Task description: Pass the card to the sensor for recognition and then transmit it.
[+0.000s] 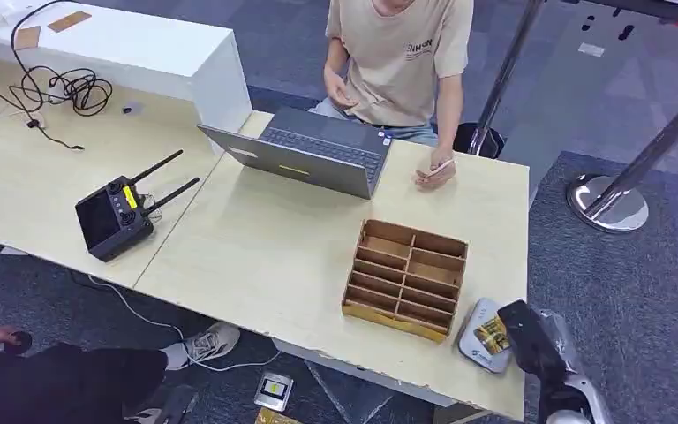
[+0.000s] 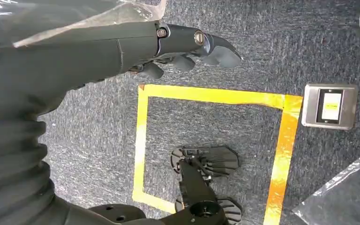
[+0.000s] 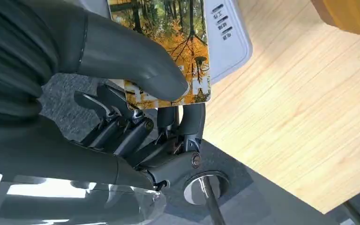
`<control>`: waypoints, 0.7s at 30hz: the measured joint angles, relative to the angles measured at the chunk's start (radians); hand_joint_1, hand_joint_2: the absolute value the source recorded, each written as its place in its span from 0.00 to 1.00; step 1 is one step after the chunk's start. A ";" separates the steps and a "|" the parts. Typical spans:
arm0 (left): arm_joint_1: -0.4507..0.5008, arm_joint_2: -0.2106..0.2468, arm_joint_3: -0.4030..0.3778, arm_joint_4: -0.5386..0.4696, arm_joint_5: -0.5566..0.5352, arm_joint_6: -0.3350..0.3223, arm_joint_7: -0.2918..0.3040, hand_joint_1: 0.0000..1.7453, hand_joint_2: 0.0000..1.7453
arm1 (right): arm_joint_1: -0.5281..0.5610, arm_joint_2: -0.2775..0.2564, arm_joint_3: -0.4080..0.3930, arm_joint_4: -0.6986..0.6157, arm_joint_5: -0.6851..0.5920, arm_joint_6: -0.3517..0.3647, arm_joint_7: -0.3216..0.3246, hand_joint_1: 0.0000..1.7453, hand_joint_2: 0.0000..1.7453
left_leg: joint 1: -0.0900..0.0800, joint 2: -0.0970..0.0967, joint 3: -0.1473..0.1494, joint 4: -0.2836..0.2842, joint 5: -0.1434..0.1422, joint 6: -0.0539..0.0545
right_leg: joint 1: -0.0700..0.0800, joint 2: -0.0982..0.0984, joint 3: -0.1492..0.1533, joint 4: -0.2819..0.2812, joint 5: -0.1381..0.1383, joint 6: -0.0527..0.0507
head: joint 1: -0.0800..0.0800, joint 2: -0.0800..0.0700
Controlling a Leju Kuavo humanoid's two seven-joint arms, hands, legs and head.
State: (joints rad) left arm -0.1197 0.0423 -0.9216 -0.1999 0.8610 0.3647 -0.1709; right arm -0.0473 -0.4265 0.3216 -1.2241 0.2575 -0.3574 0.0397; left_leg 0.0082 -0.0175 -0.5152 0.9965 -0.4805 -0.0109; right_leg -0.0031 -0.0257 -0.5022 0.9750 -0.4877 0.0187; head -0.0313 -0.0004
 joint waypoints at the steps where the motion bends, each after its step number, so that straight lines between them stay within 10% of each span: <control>1: 0.000 0.000 0.000 0.000 0.000 0.000 0.000 0.00 1.00 | -0.001 0.000 0.003 0.003 0.002 0.000 0.001 1.00 1.00 | 0.000 0.000 0.000 0.000 0.000 0.000 | 0.000 0.000 0.000 0.000 0.000 0.000 | 0.000 0.000; 21: 0.000 0.000 0.000 0.000 -0.003 0.000 0.000 0.00 1.00 | -0.017 0.008 0.042 0.047 -0.042 -0.030 -0.055 1.00 1.00 | 0.000 0.000 0.000 0.000 0.000 0.000 | 0.000 0.000 0.000 0.000 0.000 0.000 | 0.000 0.000</control>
State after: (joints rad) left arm -0.1198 0.0423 -0.9216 -0.1999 0.8583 0.3647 -0.1713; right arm -0.0648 -0.4189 0.3639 -1.1772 0.2159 -0.3876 -0.0152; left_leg 0.0082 -0.0175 -0.5149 0.9965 -0.4804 -0.0109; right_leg -0.0031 -0.0257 -0.5017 0.9750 -0.4877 0.0187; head -0.0309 -0.0004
